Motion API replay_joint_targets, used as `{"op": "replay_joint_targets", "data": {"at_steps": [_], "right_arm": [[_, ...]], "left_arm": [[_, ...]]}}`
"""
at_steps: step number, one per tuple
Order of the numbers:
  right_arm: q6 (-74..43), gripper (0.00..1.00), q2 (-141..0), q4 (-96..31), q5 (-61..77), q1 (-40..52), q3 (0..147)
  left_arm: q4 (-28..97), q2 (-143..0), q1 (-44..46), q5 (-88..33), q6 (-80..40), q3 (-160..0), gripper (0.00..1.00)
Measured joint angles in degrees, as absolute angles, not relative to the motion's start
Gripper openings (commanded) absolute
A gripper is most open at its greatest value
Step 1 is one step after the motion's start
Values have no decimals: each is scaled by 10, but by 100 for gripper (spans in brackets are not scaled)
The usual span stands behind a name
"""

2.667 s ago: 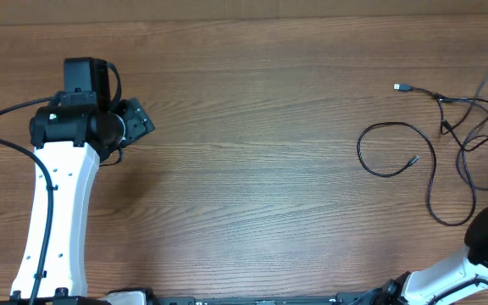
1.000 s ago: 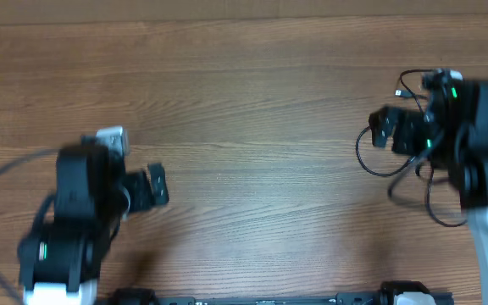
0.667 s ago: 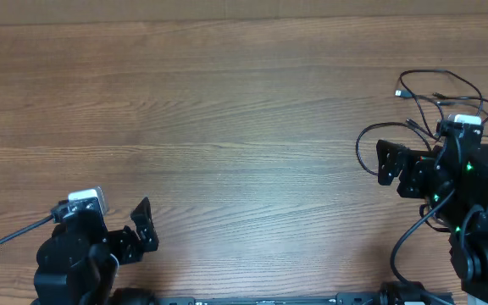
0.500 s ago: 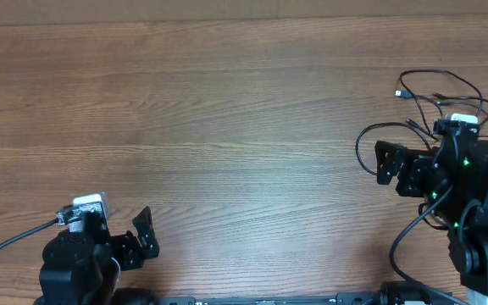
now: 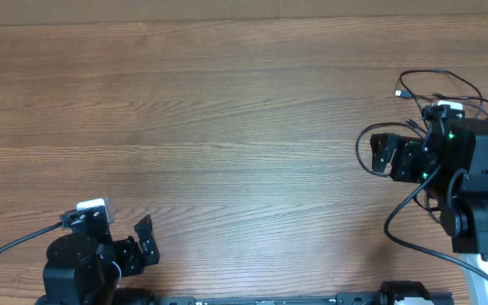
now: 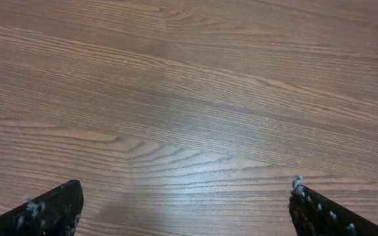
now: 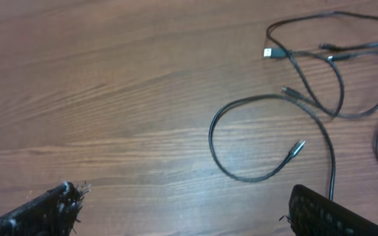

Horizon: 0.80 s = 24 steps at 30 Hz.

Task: Untangle cables

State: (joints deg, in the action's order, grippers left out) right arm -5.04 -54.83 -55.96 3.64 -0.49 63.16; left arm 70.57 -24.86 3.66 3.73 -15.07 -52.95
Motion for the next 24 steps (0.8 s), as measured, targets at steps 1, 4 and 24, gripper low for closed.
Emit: {"op": "replay_joint_targets", "data": {"at_steps": [1,4,24], "right_arm": [[-47,100,-548,-541,35,-5,630],[-39,100,-534,-504,33,-5,628],[-30,100,-94,26,55,21,154]], "left_arm": [[706,-249,37,37,-151,-529,100],[706,-249,37,37,-151,-529,100],[707,-249,37,37,-151,-528,99]]}}
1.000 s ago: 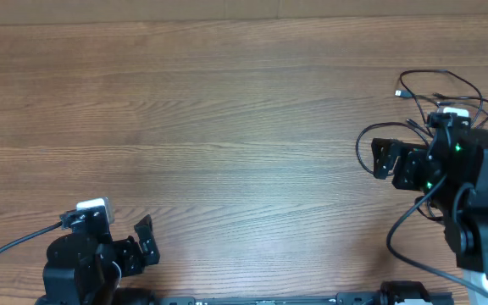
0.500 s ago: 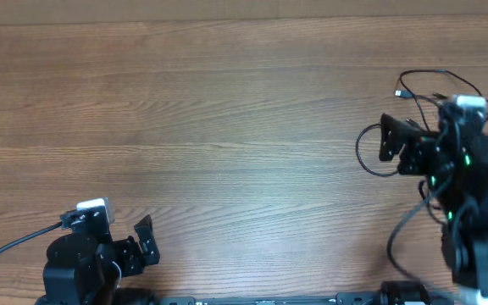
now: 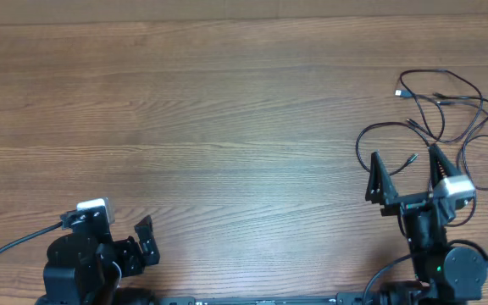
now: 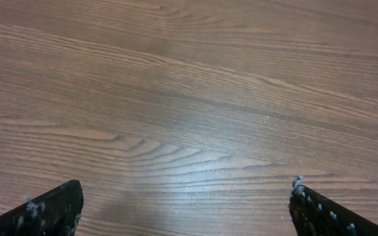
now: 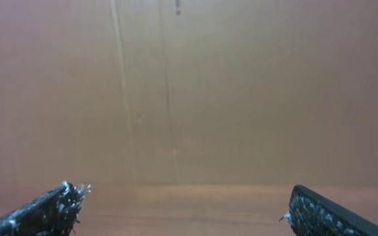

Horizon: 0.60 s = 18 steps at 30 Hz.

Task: Untangle cables

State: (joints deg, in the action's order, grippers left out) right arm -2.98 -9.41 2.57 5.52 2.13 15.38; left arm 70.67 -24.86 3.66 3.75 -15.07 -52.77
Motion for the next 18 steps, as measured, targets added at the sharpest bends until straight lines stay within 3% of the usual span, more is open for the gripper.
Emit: {"op": "replay_joint_targets", "data": {"at_steps": [4,11,18], "right_arm": [[-30,100,-50,116,56,23,86],[-27,100,-9,148,55,23,19],[1,100,-7,75,38,23,11]], "left_arm": [[707,-249,37,37,-151,-528,100],[707,-249,37,37,-151,-528,100],[707,-249,37,37,-151,-528,100]]}}
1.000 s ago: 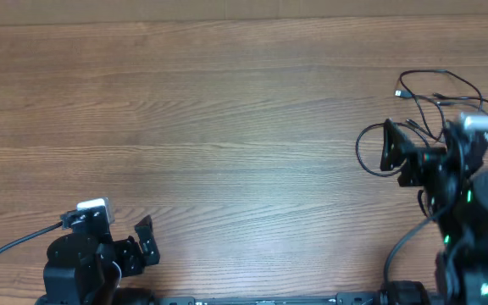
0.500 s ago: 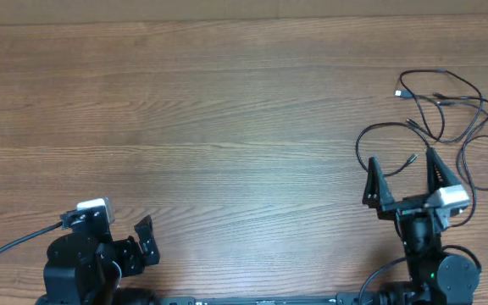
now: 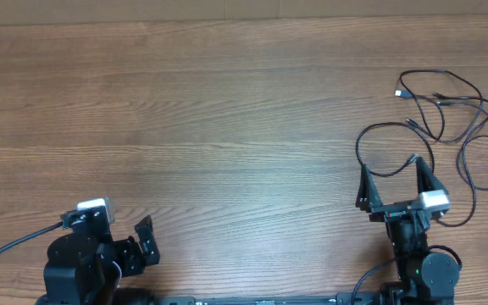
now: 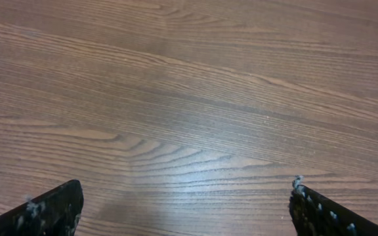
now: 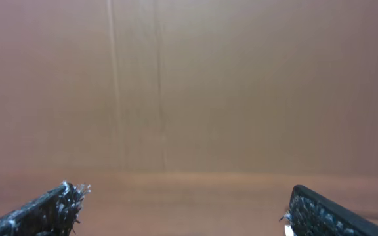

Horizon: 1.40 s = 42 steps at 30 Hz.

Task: Untangle cables

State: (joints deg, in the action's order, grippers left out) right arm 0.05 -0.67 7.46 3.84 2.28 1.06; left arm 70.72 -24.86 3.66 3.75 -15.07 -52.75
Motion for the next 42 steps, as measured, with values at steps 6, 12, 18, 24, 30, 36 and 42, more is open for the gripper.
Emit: {"op": "replay_joint_targets", "data": {"at_steps": [6,12,18,24,30,36,42], "right_arm": [[13,100,-6,-50,34,23,11],[15,100,-6,-50,34,23,11],[15,100,-6,-50,34,23,11],[15,100,-6,-50,34,23,11],[15,100,-6,-50,34,23,11],[15,100,-6,-50,34,23,11],[15,100,-6,-50,34,23,11]], "left_arm": [[707,-249,37,37,-151,-528,100],[707,-249,37,37,-151,-528,100],[707,-249,37,37,-151,-528,100],[707,-249,37,37,-151,-528,100],[707,-249,37,37,-151,-528,100],[707,-249,37,37,-151,-528,100],[707,-249,37,37,-151,-528,100]]}}
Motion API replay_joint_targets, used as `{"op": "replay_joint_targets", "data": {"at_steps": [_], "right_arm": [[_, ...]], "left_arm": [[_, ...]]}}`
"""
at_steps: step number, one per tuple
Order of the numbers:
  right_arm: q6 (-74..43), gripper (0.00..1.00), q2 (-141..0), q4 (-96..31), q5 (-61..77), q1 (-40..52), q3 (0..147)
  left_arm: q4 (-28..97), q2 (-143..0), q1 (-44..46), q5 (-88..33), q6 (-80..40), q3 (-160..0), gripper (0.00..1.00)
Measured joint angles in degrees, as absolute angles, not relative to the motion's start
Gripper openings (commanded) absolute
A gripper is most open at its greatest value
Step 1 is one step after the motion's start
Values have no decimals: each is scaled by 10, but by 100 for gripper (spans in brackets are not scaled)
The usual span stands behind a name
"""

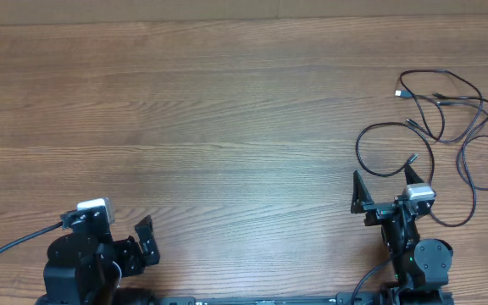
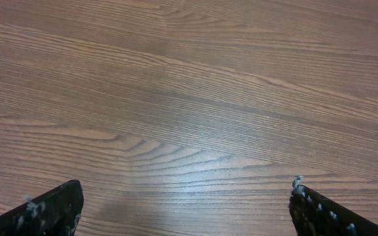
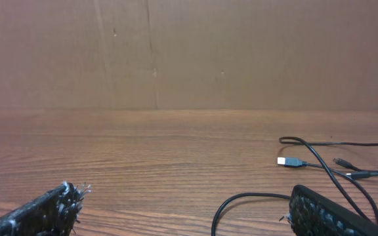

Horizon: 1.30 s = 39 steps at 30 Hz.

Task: Untangle cables

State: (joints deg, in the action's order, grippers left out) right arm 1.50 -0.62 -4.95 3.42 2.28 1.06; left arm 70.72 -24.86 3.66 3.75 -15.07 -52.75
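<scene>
Thin black cables lie tangled in loose loops at the table's right side, a USB plug at their far left end. My right gripper is open near the front edge, just in front of the nearest loop, holding nothing. Its wrist view looks low across the table at the loop and the USB plug. At the front left corner my left gripper is open over bare wood.
A brown cardboard wall stands behind the table's far edge. The wooden table stretches wide to the left of the cables.
My right gripper has drawn a little nearer the front edge and tipped down, so its camera now shows the table and cables instead of only the wall. The left arm is unchanged.
My right gripper was open over the cables, looking down on them. Then it stood pulled back toward the front edge, raised and facing the back wall, then lower still. Now it sits low at the front, looking across the table. The cables and left arm stayed put.
</scene>
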Motion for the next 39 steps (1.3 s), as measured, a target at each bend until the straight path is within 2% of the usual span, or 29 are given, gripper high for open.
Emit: {"op": "replay_joint_targets", "data": {"at_steps": [7,18,31,35,39], "right_arm": [[15,100,-6,-49,34,23,11],[15,100,-6,-48,34,23,11],[15,100,-6,-48,34,23,11],[15,100,-6,-48,34,23,11],[15,100,-6,-48,34,23,11]], "left_arm": [[679,-212,32,39,-150,-518,100],[311,-17,-20,2,-151,-221,100],[-94,-7,-20,-20,-88,-44,100],[-96,-7,-20,-20,-67,-5,100],[-38,-6,-20,-19,-44,-5,100]]}}
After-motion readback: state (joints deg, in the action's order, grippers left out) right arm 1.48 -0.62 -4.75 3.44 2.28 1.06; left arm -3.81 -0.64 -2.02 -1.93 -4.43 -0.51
